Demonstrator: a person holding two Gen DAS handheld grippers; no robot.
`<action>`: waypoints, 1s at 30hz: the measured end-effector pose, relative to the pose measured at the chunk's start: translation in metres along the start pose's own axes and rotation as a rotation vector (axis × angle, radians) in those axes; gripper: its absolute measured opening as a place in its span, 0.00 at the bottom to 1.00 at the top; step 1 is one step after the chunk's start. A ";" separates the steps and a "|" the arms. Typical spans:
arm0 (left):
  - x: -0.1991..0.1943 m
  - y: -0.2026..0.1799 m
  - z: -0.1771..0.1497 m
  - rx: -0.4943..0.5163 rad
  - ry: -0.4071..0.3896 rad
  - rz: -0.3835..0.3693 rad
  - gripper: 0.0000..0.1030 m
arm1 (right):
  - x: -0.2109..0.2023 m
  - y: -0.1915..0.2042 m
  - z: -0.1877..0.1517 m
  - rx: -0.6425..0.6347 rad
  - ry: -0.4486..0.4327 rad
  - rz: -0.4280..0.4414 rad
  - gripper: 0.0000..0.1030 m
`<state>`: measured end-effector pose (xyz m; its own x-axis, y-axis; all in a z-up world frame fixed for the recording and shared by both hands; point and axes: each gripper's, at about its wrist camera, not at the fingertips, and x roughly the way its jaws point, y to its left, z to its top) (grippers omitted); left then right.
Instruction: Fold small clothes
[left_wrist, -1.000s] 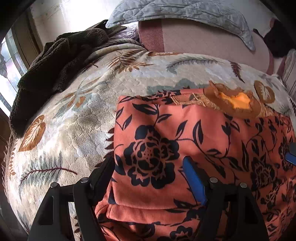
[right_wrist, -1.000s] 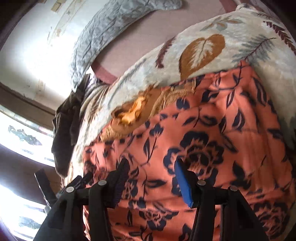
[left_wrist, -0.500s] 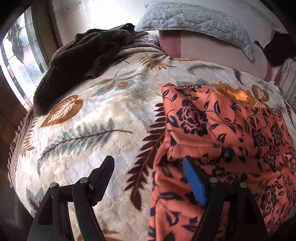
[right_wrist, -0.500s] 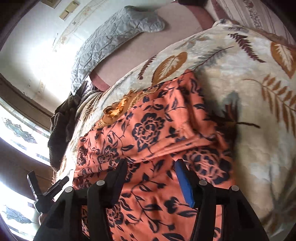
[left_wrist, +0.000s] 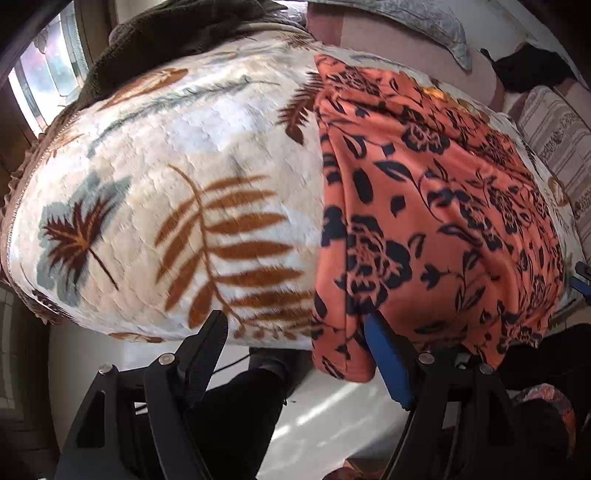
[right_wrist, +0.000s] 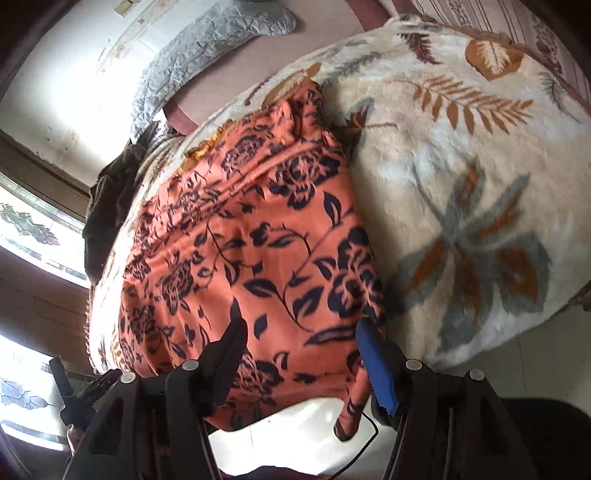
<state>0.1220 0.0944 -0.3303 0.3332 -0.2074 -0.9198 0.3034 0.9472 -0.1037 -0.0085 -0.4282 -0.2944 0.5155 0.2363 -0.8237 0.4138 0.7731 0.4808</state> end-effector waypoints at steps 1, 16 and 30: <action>0.004 -0.004 -0.006 0.005 0.019 -0.010 0.74 | 0.002 -0.003 -0.006 0.010 0.024 -0.013 0.63; 0.050 -0.026 -0.018 0.035 0.132 -0.175 0.74 | 0.066 -0.039 -0.058 0.099 0.213 -0.133 0.67; 0.002 -0.003 -0.014 0.004 0.055 -0.341 0.05 | -0.009 0.015 -0.055 -0.131 0.120 0.076 0.06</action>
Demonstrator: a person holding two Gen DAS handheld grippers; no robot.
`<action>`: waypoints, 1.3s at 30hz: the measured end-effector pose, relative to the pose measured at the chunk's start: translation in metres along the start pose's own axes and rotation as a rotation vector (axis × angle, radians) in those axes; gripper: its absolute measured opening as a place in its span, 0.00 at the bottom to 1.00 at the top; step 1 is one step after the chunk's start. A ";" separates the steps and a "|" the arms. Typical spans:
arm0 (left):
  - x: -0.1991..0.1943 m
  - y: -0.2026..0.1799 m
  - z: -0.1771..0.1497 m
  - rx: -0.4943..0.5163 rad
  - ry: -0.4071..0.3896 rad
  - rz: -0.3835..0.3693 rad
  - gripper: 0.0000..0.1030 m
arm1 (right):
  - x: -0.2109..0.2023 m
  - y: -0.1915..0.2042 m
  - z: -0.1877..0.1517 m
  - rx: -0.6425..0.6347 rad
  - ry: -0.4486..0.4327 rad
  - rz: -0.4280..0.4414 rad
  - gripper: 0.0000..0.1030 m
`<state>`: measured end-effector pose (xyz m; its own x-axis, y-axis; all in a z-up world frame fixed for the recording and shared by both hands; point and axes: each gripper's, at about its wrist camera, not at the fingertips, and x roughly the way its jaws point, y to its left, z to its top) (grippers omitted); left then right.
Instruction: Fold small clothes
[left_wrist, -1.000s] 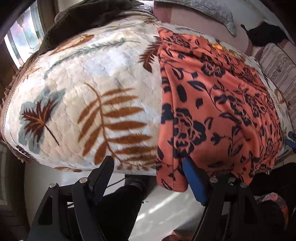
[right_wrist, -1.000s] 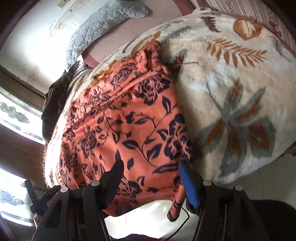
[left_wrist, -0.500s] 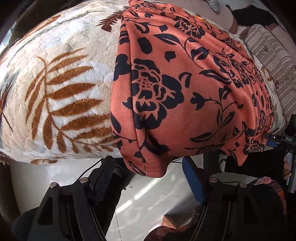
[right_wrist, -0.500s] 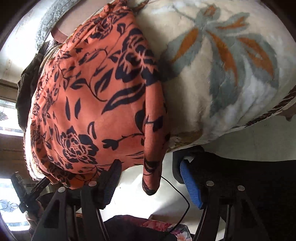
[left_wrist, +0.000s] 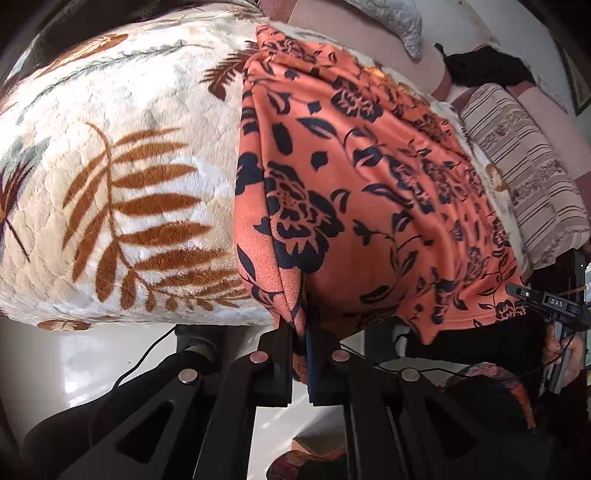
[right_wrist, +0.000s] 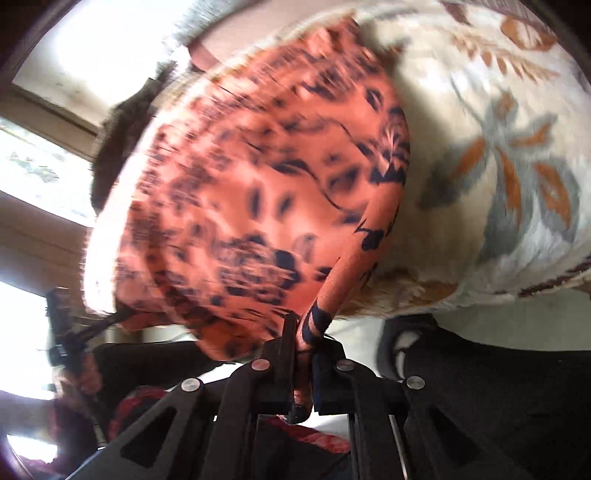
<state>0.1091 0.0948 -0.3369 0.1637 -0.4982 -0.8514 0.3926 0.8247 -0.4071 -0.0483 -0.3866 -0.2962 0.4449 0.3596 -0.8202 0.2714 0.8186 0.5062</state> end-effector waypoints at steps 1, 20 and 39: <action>-0.014 -0.001 0.002 -0.005 -0.019 -0.034 0.05 | -0.015 0.007 0.002 -0.016 -0.033 0.037 0.06; -0.075 0.027 0.285 -0.187 -0.248 -0.210 0.05 | -0.074 -0.015 0.301 0.249 -0.497 0.273 0.06; 0.048 0.129 0.319 -0.552 -0.296 -0.163 0.10 | 0.085 -0.178 0.368 0.790 -0.414 0.549 0.57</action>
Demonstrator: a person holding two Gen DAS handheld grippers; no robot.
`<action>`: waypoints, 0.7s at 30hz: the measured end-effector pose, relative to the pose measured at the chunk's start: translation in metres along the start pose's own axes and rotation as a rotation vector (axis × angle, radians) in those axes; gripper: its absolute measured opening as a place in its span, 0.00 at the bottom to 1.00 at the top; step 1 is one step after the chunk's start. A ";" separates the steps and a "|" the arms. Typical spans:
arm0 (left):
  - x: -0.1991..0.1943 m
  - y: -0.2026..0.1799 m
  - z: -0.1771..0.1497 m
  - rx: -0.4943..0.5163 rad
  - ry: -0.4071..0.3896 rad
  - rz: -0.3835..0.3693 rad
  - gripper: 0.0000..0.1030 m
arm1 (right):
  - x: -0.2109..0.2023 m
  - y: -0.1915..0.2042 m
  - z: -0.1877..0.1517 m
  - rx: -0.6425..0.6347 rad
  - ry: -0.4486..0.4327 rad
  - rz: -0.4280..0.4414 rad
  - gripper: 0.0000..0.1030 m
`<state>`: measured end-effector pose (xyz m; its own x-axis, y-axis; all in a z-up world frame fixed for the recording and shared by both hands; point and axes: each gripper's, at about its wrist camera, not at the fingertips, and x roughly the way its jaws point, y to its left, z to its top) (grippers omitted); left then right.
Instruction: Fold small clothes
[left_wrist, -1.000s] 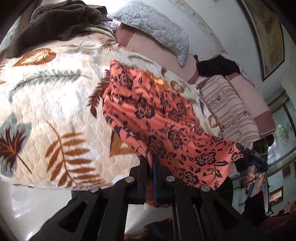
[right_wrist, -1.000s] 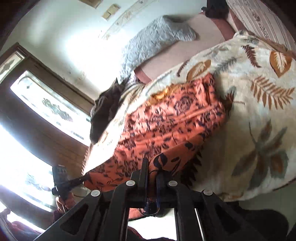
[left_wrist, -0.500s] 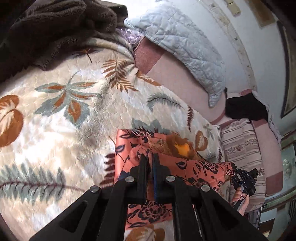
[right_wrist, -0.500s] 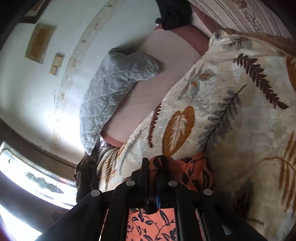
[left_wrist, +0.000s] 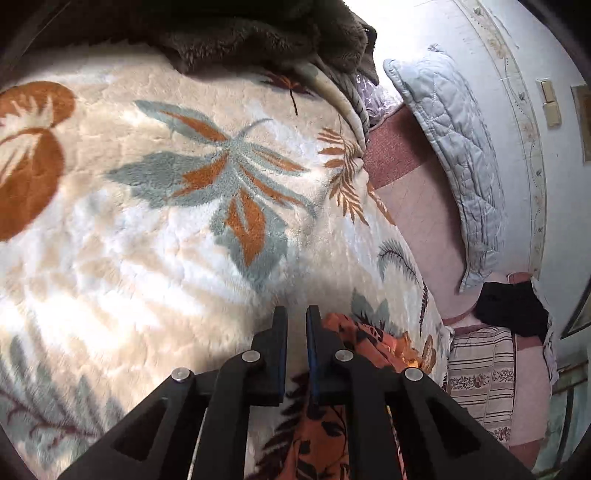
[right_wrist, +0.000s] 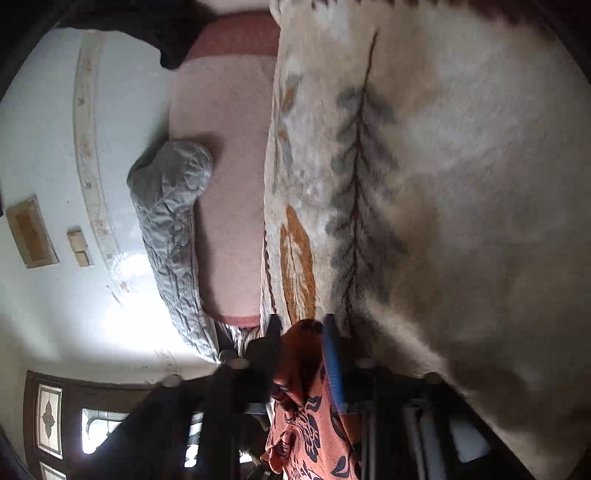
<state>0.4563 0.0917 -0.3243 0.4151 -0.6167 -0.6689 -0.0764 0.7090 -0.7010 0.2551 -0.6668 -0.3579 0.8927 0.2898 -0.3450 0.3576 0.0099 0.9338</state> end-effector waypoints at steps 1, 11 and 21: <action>-0.014 -0.003 -0.009 0.012 -0.024 0.004 0.11 | -0.017 0.000 -0.003 0.013 -0.049 0.051 0.79; -0.044 -0.012 -0.120 0.006 -0.007 0.179 0.66 | -0.077 0.024 -0.112 -0.232 0.023 -0.134 0.81; -0.019 -0.023 -0.165 -0.034 0.079 0.067 0.66 | -0.066 -0.026 -0.208 -0.178 0.177 -0.158 0.77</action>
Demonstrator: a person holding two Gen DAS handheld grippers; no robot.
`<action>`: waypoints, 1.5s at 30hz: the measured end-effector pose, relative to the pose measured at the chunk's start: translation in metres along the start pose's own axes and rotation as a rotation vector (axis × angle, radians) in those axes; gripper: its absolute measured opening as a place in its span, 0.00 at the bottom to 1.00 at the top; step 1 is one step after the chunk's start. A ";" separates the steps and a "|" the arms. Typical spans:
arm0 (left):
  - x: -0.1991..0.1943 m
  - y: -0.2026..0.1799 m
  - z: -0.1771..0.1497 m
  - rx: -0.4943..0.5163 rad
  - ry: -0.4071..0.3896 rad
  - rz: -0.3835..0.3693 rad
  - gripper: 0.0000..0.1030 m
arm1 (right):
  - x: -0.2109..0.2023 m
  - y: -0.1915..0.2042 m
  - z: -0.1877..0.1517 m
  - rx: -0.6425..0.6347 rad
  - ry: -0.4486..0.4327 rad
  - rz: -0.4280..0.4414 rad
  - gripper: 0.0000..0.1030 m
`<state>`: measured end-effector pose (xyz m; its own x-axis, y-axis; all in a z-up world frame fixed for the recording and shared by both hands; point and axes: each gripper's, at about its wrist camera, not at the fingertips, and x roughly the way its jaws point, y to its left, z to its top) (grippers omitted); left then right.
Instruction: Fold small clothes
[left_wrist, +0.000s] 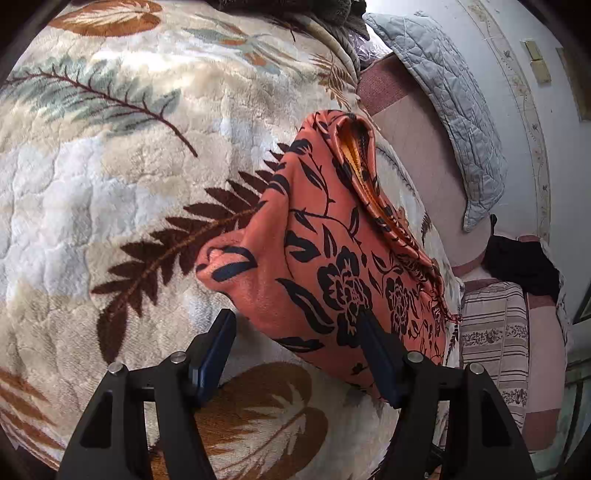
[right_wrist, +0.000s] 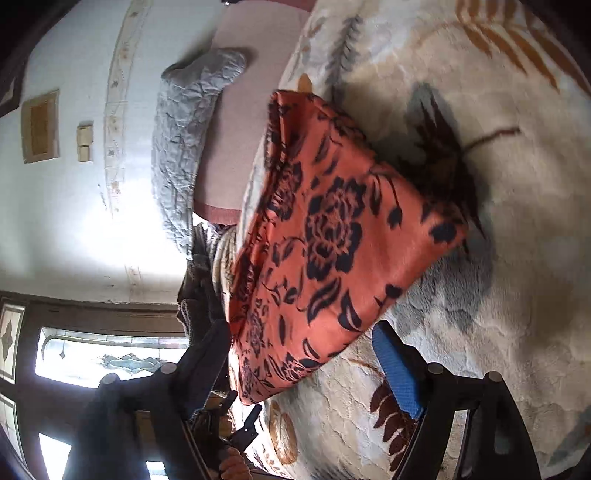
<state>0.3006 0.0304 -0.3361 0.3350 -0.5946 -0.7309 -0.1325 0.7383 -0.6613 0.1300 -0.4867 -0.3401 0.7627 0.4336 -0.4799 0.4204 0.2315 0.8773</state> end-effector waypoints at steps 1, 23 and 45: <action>0.006 0.000 0.000 -0.007 0.013 0.001 0.65 | 0.005 -0.003 -0.001 0.013 0.002 -0.022 0.76; 0.021 0.000 0.011 -0.147 -0.037 -0.065 0.19 | 0.000 0.051 0.017 -0.277 -0.267 -0.121 0.15; -0.057 -0.052 -0.079 0.321 -0.263 0.234 0.43 | -0.093 -0.040 0.012 0.162 -0.297 -0.160 0.63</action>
<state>0.2151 0.0007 -0.2736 0.5607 -0.3300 -0.7594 0.0480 0.9286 -0.3681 0.0481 -0.5465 -0.3304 0.7802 0.1262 -0.6126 0.6002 0.1248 0.7901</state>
